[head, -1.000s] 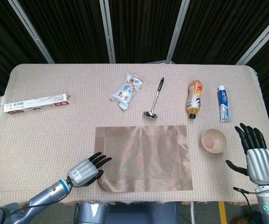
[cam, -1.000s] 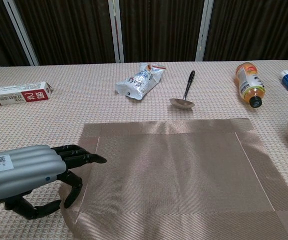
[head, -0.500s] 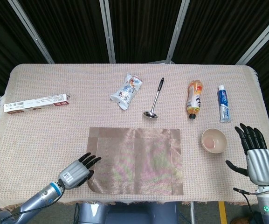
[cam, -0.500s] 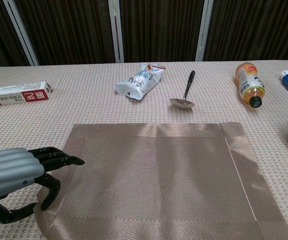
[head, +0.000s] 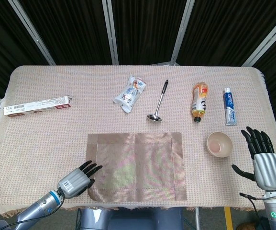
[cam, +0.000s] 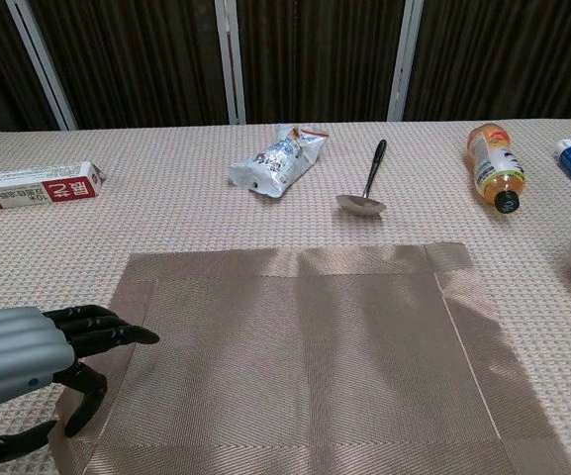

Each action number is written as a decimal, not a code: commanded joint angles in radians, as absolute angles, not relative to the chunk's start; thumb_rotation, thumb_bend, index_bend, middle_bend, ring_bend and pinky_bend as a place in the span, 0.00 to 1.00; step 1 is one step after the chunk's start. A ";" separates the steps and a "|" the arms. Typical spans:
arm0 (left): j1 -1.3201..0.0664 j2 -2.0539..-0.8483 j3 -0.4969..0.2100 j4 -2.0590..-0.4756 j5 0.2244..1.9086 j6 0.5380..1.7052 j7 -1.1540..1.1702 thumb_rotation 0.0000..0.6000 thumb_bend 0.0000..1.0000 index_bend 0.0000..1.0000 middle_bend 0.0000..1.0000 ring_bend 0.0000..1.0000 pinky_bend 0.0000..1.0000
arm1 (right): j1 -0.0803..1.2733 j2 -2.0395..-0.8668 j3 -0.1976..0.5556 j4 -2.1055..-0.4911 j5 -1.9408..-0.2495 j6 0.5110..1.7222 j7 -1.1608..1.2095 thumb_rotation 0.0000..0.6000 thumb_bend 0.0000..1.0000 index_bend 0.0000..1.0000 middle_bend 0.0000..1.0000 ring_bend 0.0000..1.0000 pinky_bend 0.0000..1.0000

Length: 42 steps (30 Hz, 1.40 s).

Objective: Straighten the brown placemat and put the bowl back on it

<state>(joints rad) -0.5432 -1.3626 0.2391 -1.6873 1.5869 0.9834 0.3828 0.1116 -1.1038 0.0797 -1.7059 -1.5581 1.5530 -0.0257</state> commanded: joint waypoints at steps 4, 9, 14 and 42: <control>-0.543 -1.294 0.261 -1.723 1.645 1.017 0.250 1.00 0.00 0.00 0.00 0.00 0.00 | 0.113 -1.107 0.078 -1.701 -1.556 1.544 -0.031 1.00 0.00 0.00 0.00 0.00 0.00; -0.522 -1.235 0.269 -1.720 1.729 1.133 0.119 1.00 0.00 0.00 0.00 0.00 0.00 | 0.121 -1.119 0.077 -1.684 -1.545 1.518 -0.032 1.00 0.00 0.00 0.00 0.00 0.00; -0.496 -1.182 0.226 -1.715 1.759 1.265 0.050 1.00 0.00 0.00 0.00 0.00 0.00 | 0.138 -1.141 0.075 -1.653 -1.508 1.459 -0.034 1.00 0.00 0.00 0.00 0.00 0.00; -0.370 -1.171 -0.055 -1.712 1.411 1.457 0.190 1.00 0.00 0.00 0.00 0.00 0.00 | 0.330 -1.309 0.068 -1.406 -1.292 1.015 -0.119 1.00 0.02 0.28 0.00 0.00 0.00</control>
